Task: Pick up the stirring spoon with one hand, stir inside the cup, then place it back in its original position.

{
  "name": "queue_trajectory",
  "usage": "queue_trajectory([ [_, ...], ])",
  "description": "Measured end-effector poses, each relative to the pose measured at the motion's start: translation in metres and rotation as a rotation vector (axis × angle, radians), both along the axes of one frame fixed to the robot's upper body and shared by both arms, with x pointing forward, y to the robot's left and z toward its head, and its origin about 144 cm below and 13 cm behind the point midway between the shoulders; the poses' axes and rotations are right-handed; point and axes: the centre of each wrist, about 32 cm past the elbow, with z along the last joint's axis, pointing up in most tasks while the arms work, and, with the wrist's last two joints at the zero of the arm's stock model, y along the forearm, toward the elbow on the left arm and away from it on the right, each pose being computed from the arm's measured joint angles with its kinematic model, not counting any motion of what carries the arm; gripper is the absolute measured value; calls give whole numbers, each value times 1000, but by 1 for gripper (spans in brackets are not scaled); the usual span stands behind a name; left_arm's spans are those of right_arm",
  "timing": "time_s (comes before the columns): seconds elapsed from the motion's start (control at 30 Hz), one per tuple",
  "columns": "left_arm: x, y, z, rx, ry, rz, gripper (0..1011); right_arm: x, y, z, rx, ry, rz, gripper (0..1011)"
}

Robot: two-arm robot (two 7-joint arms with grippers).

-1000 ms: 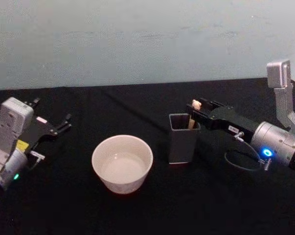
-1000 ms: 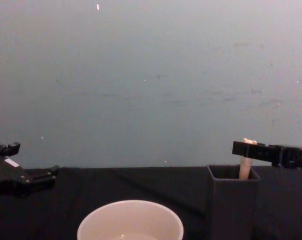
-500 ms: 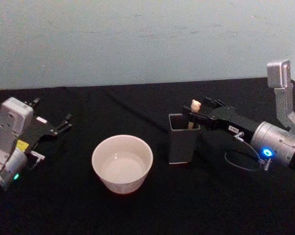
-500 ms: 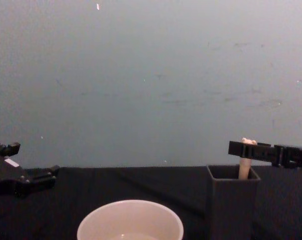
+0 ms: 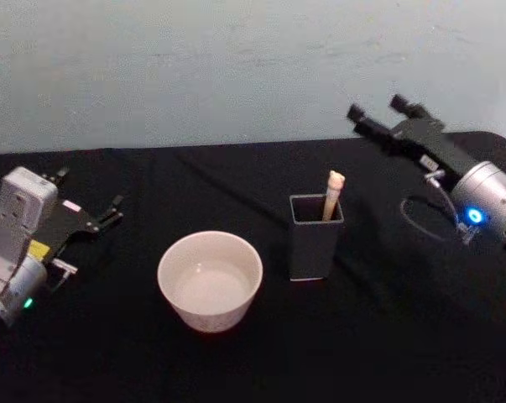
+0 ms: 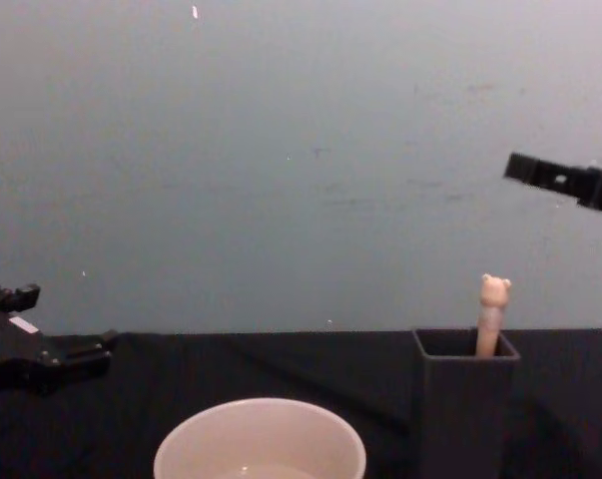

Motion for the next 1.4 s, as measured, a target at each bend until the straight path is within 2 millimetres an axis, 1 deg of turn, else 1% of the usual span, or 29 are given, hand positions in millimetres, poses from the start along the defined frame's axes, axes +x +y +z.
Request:
queue_trajectory([
  [0.13, 0, 0, 0, 0, 0, 0, 1001, 2, 0, -3, -48, -34, -105, 1003],
  [0.17, 0, 0, 0, 0, 0, 0, 1001, 3, 1, -7, -85, -40, -147, 1002],
  [0.27, 0, 0, 0, 0, 0, 0, 1002, 3, 1, -15, -135, -31, -194, 1002],
  [0.3, 0, 0, 0, 0, 0, 0, 1001, 2, 1, -21, -165, -20, -216, 1002],
  [0.63, 0, 0, 0, 0, 0, 0, 1001, -9, 4, -63, -300, 66, -264, 1002],
  [0.8, 0, 0, 0, 0, 0, 0, 1001, -11, 6, -74, -330, 96, -263, 1002],
  [1.4, 0, 0, 0, 0, 0, 0, 1001, -11, 6, -72, -326, 92, -264, 1002],
])
